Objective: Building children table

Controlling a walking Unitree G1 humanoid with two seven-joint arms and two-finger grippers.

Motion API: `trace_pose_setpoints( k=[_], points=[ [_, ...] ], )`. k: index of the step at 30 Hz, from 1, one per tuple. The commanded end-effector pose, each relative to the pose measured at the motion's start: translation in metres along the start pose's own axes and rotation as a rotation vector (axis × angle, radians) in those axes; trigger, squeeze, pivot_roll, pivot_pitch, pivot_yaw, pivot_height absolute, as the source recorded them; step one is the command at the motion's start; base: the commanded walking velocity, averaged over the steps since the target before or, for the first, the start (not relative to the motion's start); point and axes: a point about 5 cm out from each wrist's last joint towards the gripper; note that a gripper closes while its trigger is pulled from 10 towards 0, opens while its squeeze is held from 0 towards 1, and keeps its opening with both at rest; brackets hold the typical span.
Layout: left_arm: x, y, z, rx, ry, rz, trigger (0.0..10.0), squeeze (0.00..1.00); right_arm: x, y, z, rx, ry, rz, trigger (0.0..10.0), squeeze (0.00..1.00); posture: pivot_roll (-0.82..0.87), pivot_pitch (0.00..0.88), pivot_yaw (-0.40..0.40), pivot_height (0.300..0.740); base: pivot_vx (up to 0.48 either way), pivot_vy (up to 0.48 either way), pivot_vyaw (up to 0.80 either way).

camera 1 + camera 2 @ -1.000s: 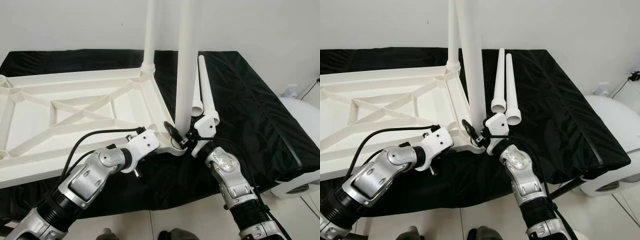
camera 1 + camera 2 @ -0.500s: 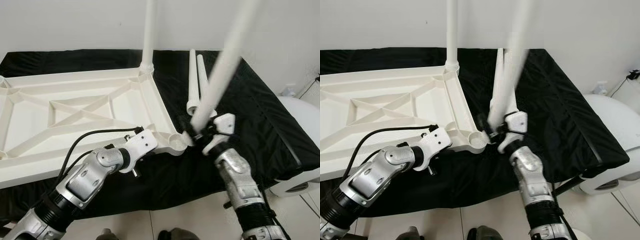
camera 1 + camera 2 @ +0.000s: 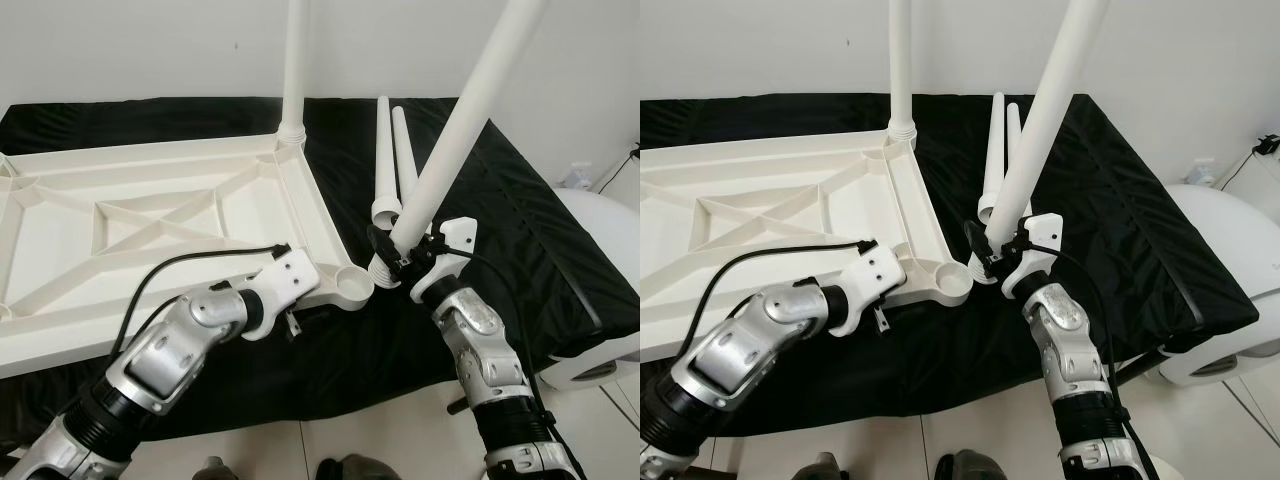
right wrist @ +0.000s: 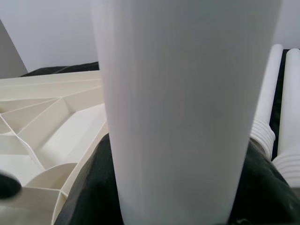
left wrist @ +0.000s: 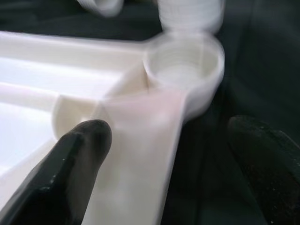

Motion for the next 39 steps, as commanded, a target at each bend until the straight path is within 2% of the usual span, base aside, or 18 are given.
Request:
trace_pose_setpoints(
  k=[1, 2, 4, 5, 7, 8, 10, 11, 12, 13, 17, 21, 23, 32, 39],
  points=[
    [0.020, -0.007, 0.001, -0.061, -0.029, -0.087, 10.0, 1.00, -0.001, 0.000, -0.007, -0.004, -0.002, 0.016, 10.0, 0.00, 0.04, 0.021, -0.068, 0.740, 0.000, 0.000, 0.00],
    [0.029, -0.011, 0.007, -0.055, -0.057, -0.145, 10.0, 1.00, 0.000, 0.000, -0.009, 0.000, -0.026, 0.013, 10.0, 0.00, 0.04, 0.015, -0.071, 0.740, 0.000, 0.000, 0.00],
    [0.035, -0.013, 0.010, -0.050, -0.072, -0.179, 10.0, 1.00, 0.001, 0.001, -0.011, 0.005, -0.044, 0.010, 10.0, 0.00, 0.04, 0.012, -0.072, 0.740, 0.000, 0.000, 0.00],
    [0.045, -0.016, 0.017, -0.037, -0.090, -0.229, 10.0, 1.00, 0.001, 0.001, -0.011, 0.028, -0.059, 0.012, 10.0, 0.00, 0.04, 0.006, -0.075, 0.740, 0.000, 0.000, 0.00],
    [0.045, -0.016, 0.017, -0.037, -0.090, -0.229, 10.0, 1.00, 0.001, 0.001, -0.011, 0.028, -0.059, 0.012, 10.0, 0.00, 0.04, 0.006, -0.075, 0.740, 0.000, 0.000, 0.00],
    [0.063, -0.019, 0.027, -0.029, -0.134, -0.320, 10.0, 1.00, 0.002, 0.002, -0.010, 0.094, -0.074, 0.011, 10.0, 0.00, 0.04, 0.000, -0.077, 0.740, 0.000, 0.000, 0.00],
    [0.070, -0.020, 0.029, -0.033, -0.152, -0.350, 10.0, 1.00, 0.003, 0.001, -0.009, 0.121, -0.076, 0.008, 10.0, 0.00, 0.04, 0.000, -0.077, 0.740, 0.000, 0.000, 0.00],
    [0.077, -0.019, 0.027, -0.066, -0.173, -0.386, 10.0, 0.68, 0.005, 0.002, -0.008, 0.149, -0.072, -0.002, 10.0, 0.00, 0.04, 0.000, -0.077, 0.740, 0.000, 0.000, 0.00],
    [0.077, -0.019, 0.027, -0.066, -0.173, -0.386, 10.0, 0.68, 0.005, 0.002, -0.008, 0.149, -0.072, -0.002, 10.0, 0.00, 0.04, 0.000, -0.077, 0.740, 0.000, 0.000, 0.00],
    [0.082, -0.017, 0.023, -0.098, -0.183, -0.411, 10.0, 0.00, 0.006, 0.002, -0.006, 0.174, -0.063, -0.008, 10.0, 0.00, 0.04, 0.000, -0.079, 0.740, 0.000, 0.000, 0.00],
    [0.102, -0.014, 0.010, -0.228, -0.239, -0.505, 10.0, 0.00, 0.008, 0.004, 0.005, 0.268, -0.051, -0.007, 10.0, 0.00, 0.04, 0.000, -0.079, 0.740, 0.000, 0.000, 0.00],
    [0.113, -0.015, 0.002, -0.299, -0.249, -0.552, 10.0, 0.00, 0.009, 0.005, 0.009, 0.305, -0.054, -0.009, 10.0, 0.00, 0.04, 0.000, -0.080, 0.740, 0.000, 0.000, 0.00],
    [0.122, -0.010, -0.002, -0.337, -0.245, -0.566, 10.0, 0.00, 0.010, 0.006, 0.013, 0.357, -0.061, -0.010, 10.0, 0.00, 0.04, 0.000, -0.078, 0.740, 0.000, 0.000, 0.00],
    [0.133, -0.001, -0.001, -0.331, -0.221, -0.554, 10.0, 0.00, 0.013, 0.006, 0.016, 0.421, -0.079, -0.004, 10.0, 0.00, 0.03, 0.000, -0.074, 0.740, 0.000, 0.000, 0.00],
    [0.145, 0.012, 0.013, -0.223, -0.203, -0.496, 10.0, 0.00, 0.016, 0.005, 0.013, 0.449, -0.098, 0.017, 10.0, 0.00, 0.02, 0.000, -0.065, 0.740, 0.000, 0.000, 0.00]
  ],
)
Point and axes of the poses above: a point about 5 cm out from each wrist's last joint towards the gripper, its own y axis pointing out of the wrist towards the gripper, its own x axis along the axis of the wrist's last joint, z = x × y, and after that the axes turned 8 degrees about -y, right-handed
